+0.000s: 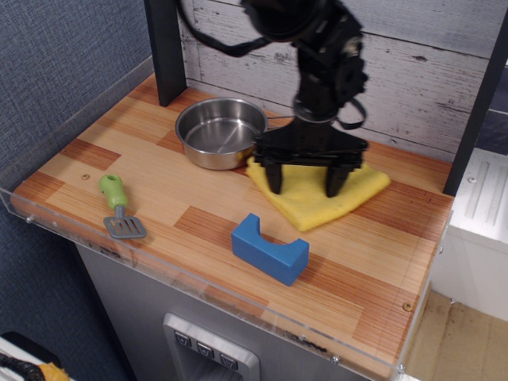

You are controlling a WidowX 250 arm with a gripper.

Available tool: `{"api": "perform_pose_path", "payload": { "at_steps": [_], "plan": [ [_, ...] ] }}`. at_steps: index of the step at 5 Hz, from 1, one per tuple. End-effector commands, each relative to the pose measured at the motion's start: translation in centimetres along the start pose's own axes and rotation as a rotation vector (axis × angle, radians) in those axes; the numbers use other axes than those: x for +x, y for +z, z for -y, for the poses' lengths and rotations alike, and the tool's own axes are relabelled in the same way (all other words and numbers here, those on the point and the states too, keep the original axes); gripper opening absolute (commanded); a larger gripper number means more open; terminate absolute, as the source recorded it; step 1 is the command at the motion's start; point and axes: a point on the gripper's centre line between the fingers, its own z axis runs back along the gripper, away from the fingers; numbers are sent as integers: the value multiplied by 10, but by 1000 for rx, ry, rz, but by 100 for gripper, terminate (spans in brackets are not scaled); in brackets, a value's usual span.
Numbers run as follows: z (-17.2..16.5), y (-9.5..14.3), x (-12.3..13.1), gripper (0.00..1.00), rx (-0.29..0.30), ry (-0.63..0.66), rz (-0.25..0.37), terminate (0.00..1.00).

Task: Put the napkin closer to the right of the pot.

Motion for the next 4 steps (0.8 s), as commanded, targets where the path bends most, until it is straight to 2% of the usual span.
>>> {"api": "perform_pose_path", "payload": {
  "at_steps": [1,2,4],
  "plan": [
    [-66,0,-12,100,84,105,14,0],
    [-82,-1,-18,100,103,127,13,0],
    [-81,2,-19,100,92,124,20,0]
  ]
}}
